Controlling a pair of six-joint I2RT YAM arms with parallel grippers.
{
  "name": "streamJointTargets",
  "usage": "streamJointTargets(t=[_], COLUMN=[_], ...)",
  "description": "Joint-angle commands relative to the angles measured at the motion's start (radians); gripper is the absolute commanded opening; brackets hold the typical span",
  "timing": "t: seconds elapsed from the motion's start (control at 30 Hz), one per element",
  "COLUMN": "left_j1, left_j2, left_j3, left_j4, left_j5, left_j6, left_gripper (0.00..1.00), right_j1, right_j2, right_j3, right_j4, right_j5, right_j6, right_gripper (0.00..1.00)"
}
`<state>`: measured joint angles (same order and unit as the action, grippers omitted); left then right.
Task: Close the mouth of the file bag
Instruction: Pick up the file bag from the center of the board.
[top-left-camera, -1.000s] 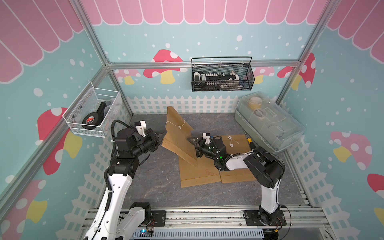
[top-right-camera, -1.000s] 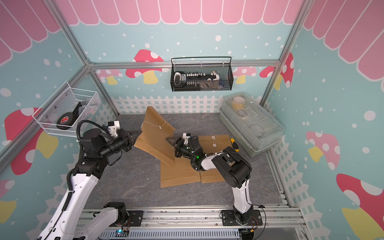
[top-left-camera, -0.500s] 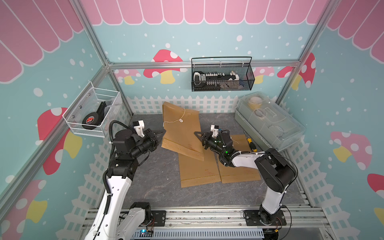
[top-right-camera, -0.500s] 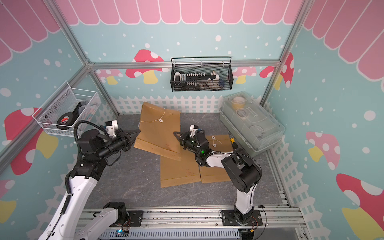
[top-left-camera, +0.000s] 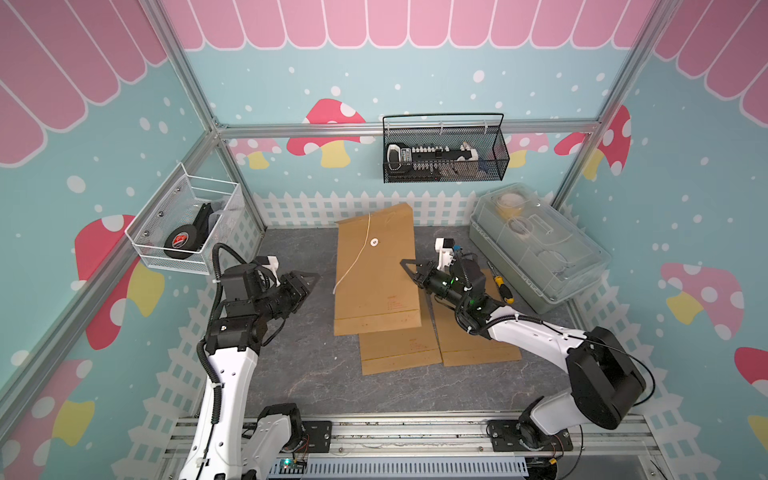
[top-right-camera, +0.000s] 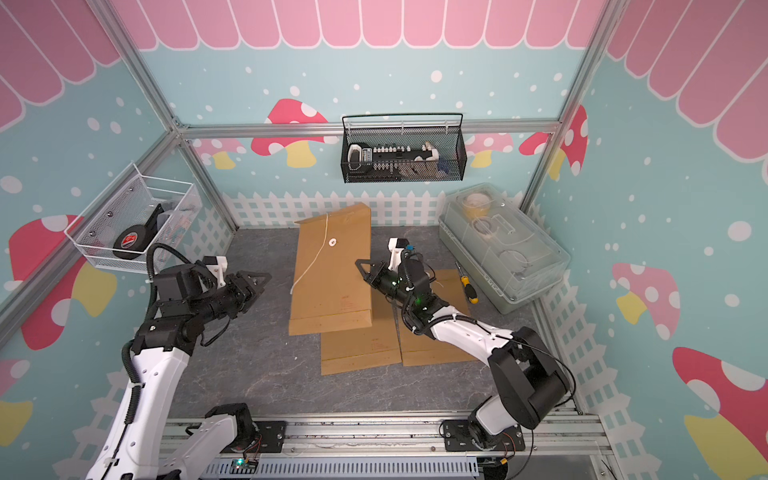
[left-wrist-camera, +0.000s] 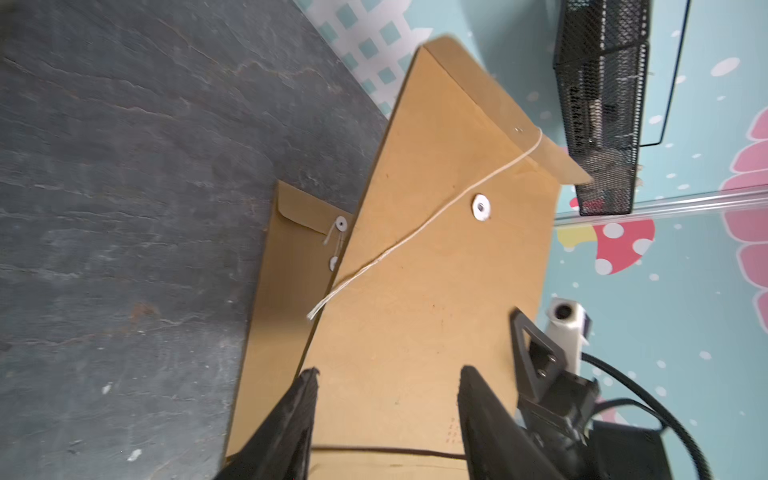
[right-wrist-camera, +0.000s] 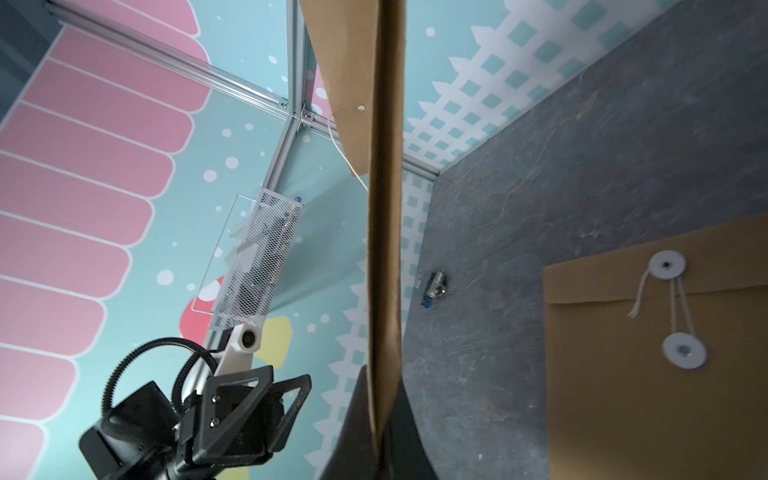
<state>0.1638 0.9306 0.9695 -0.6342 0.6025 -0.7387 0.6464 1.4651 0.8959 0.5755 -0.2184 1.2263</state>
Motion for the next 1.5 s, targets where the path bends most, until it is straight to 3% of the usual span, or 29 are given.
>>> streamJointTargets(t=[0.0, 0.2, 0.33, 0.57, 0.77, 1.03, 1.27, 1.47], left_j1=[0.008, 0.006, 0.002, -0.072, -0.083, -0.168, -0.169, -0.169], left_j2=[0.023, 0.080, 0.143, 0.251, 0.328, 0.386, 0.459, 0.488], left_j3=[0.036, 0.039, 0.042, 0.111, 0.156, 0.227, 0.290, 0.301], left_j4=[0.057, 0.348, 0.528, 0.718, 0.832, 1.011, 1.191, 1.351], left_j5=[0.031, 0.096, 0.137, 0.170, 0.208, 0.295, 0.367, 0.399], left_j6=[0.084, 0.077, 0.047, 0.055, 0.014, -0.074, -0.226, -0.346], left_gripper=[0.54, 0.55, 0.59, 0.72, 0.74, 0.74, 0.68, 0.47], right_j1=[0.009, 0.009, 0.001, -0.042, -0.087, -0.127, -0.153, -0.165], right_j2=[-0.078, -0.163, -0.170, -0.139, -0.117, -0.084, -0.055, -0.047], right_j3=[0.008, 0.011, 0.017, 0.063, 0.111, 0.115, 0.113, 0.107], right_j4=[-0.153, -0.148, -0.061, 0.138, 0.248, 0.386, 0.480, 0.492], right_j5=[0.057, 0.043, -0.028, -0.190, -0.275, -0.342, -0.411, -0.442], right_j6=[-0.297, -0.558, -0.608, -0.522, -0.425, -0.293, -0.213, -0.206], right_gripper=[0.00, 0.00, 0.00, 0.00, 0.00, 0.00, 0.00, 0.00])
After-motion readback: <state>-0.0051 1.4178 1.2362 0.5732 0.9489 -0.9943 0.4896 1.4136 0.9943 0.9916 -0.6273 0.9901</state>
